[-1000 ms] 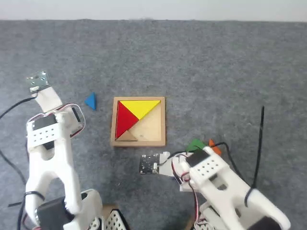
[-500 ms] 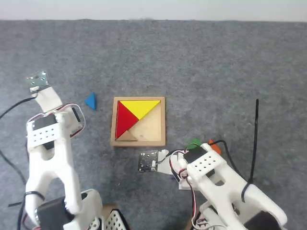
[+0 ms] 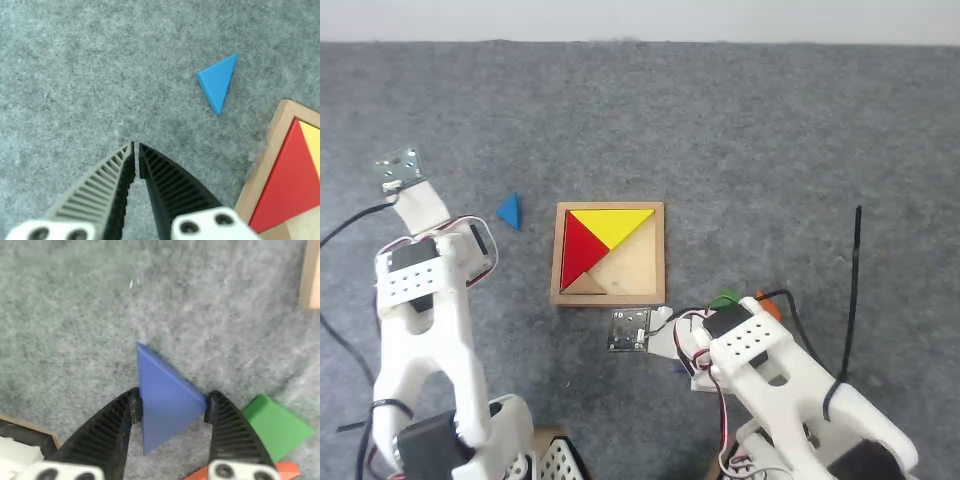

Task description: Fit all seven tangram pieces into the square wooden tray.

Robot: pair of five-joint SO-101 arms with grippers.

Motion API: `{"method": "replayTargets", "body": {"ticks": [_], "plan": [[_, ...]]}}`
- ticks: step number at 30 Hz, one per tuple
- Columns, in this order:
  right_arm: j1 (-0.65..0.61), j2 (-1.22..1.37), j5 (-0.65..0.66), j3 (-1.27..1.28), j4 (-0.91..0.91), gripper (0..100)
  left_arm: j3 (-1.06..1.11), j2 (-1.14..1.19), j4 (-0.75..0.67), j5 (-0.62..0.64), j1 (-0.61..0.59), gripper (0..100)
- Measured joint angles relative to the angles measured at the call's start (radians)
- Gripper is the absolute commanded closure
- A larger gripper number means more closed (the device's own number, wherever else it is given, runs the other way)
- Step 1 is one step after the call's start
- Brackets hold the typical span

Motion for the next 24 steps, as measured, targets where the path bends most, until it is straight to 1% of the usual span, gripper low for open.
{"method": "replayTargets", "body": {"ticks": [14,18,24], "plan": [[0.012,0.012,-0.015,-0.018,0.015,83.7,0.0,0.0,0.0,0.0,0.0,98],[0.049,0.02,-0.069,-0.055,0.061,83.7,0.0,0.0,0.0,0.0,0.0,98],[0.051,0.02,-0.137,-0.098,0.114,83.7,0.0,0.0,0.0,0.0,0.0,98]]}}
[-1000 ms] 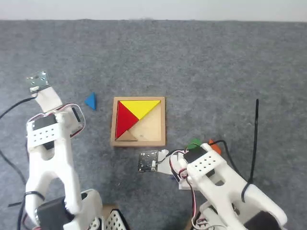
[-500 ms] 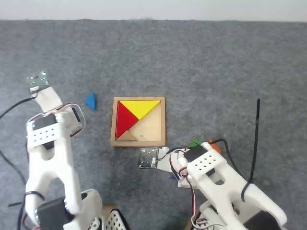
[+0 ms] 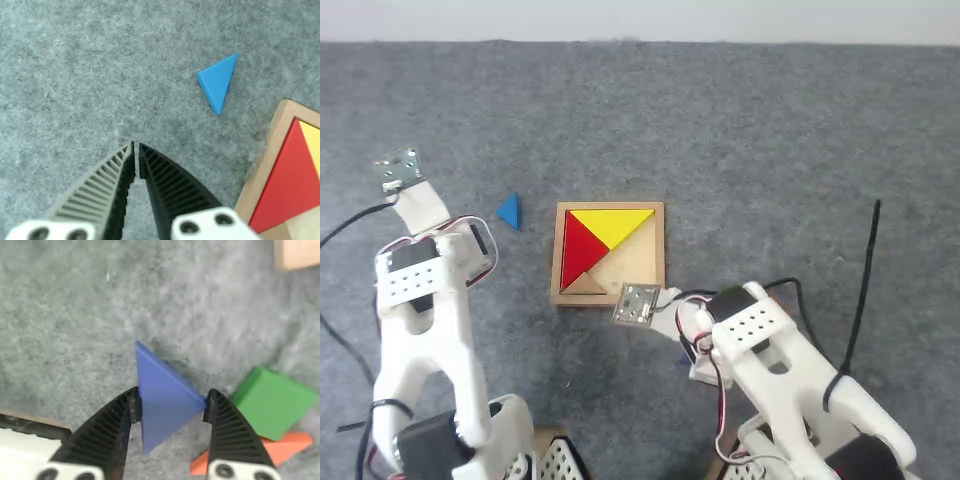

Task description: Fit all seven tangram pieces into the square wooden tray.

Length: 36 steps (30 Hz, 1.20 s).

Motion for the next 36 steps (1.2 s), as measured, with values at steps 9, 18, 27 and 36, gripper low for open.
{"method": "replayTargets", "body": {"ticks": [9,18,27,36], "plan": [[0.0,0.002,-0.192,-0.164,0.118,83.7,0.0,0.0,0.0,0.0,0.0,98],[0.0,0.002,-0.574,-0.397,0.1,83.3,0.0,0.0,0.0,0.0,0.0,98],[-0.021,0.153,-1.097,-0.425,-0.187,83.3,0.0,0.0,0.0,0.0,0.0,98],[-0.114,0.339,-1.393,-0.482,-0.376,83.2,0.0,0.0,0.0,0.0,0.0,98]]}}
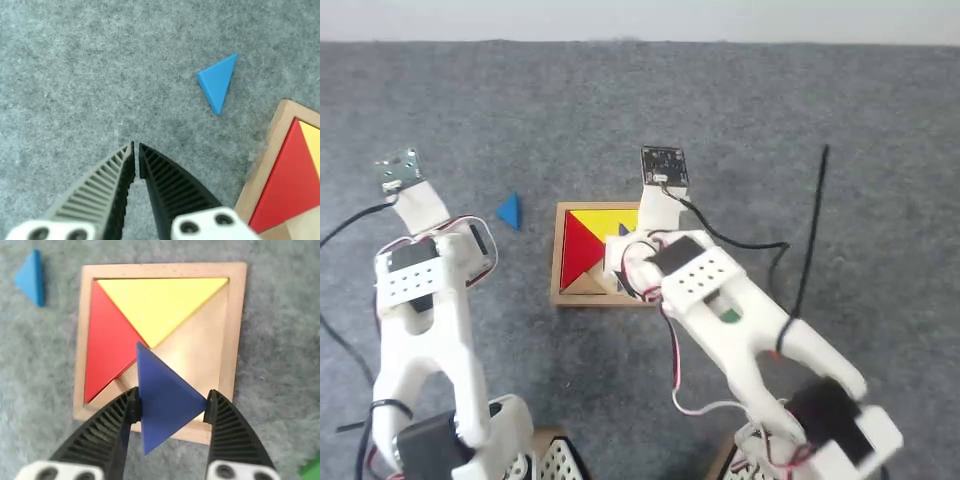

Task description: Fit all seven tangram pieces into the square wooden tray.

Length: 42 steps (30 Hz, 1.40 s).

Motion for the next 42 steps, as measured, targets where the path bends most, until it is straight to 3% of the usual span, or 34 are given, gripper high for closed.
{"method": "replayTargets", "body": {"ticks": [5,9,11,19,22,26,32,42], "plan": [[0.0,0.095,-0.072,-0.061,-0.003,80.1,0.0,0.0,0.0,0.0,0.0,98],[0.0,0.115,-0.083,-0.091,0.011,63.1,0.0,0.0,0.0,0.0,0.0,98],[0.0,0.115,-0.087,-0.109,0.035,59.4,0.0,0.0,0.0,0.0,0.0,98],[-0.041,0.115,-0.08,-0.123,0.063,64.0,0.0,0.0,0.0,0.0,0.0,98],[-0.034,0.115,0.029,-0.141,0.072,76.3,0.0,0.0,0.0,0.0,0.0,98],[-0.008,0.115,0.282,-0.17,0.072,98.9,0.0,0.0,0.0,0.0,0.0,98],[0.011,0.198,0.652,-0.192,0.026,96.3,0.0,0.0,0.0,0.0,0.0,98],[0.083,0.385,0.703,-0.253,-0.003,99.2,0.0,0.0,0.0,0.0,0.0,98]]}}
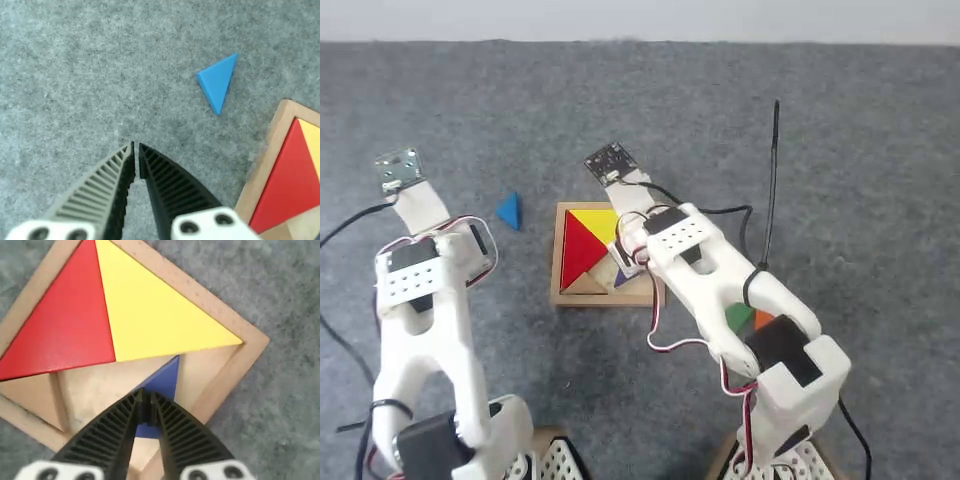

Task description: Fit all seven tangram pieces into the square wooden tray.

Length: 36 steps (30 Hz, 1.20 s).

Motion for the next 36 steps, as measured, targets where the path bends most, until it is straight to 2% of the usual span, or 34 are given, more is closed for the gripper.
{"method": "replayTargets", "body": {"ticks": [5,11,15,21,30,36], "plan": [[0.006,0.003,-0.066,-0.049,0.132,99.2,0.0,0.0,0.0,0.0,0.0,98],[-0.012,0.005,-0.081,-0.103,0.318,99.2,0.0,0.0,0.0,0.0,0.0,98],[-0.064,0.005,-0.081,-0.126,0.353,99.2,0.0,0.0,0.0,0.0,0.0,98],[-0.055,0.005,-0.081,-0.212,0.433,99.2,0.0,0.0,0.0,0.0,0.0,98],[-0.025,0.074,-0.081,-0.17,0.163,99.2,0.0,0.0,0.0,0.0,0.0,98],[-0.012,0.138,-0.081,-0.173,0.17,99.2,0.0,0.0,0.0,0.0,0.0,98]]}}
